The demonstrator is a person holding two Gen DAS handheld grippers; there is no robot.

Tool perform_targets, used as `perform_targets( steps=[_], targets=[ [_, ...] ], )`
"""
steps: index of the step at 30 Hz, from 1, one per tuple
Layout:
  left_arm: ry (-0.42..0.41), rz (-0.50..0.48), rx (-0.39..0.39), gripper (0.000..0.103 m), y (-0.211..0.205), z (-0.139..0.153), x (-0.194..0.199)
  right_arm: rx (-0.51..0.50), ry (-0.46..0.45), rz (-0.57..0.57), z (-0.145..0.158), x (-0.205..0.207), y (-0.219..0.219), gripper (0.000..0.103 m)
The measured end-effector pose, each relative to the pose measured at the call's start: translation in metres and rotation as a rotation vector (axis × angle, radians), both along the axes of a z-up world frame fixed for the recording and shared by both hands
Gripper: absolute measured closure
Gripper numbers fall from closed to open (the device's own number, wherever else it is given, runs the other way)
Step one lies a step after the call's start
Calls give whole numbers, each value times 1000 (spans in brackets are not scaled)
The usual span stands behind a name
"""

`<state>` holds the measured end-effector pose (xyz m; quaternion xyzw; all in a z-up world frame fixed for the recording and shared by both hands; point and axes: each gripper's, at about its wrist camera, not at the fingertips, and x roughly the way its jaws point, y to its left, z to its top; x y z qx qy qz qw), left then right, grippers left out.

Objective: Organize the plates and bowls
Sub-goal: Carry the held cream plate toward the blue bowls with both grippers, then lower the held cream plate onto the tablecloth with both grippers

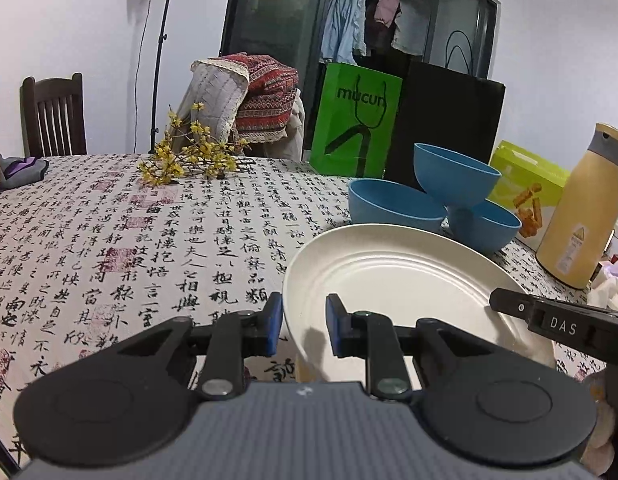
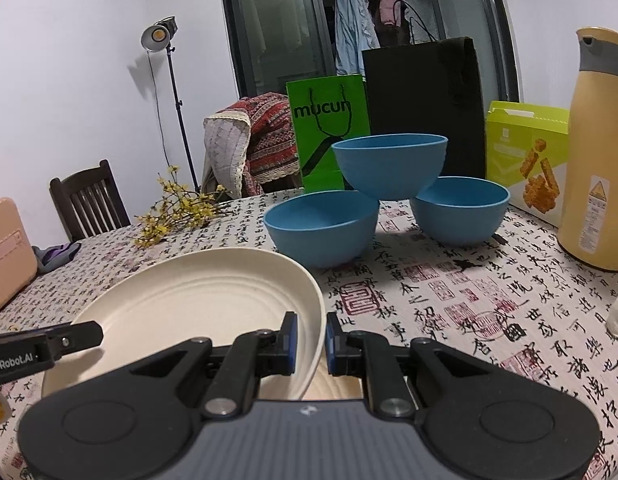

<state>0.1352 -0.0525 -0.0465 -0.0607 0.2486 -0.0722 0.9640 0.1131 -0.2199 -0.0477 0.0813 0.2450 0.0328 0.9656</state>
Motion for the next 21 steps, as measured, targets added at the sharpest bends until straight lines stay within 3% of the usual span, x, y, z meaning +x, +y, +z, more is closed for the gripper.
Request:
perform_targets(
  steps=[21],
  targets=[
    [17, -35, 60, 80, -12, -18, -7, -68, -34, -32, -13, -14, -1, 89]
  ],
)
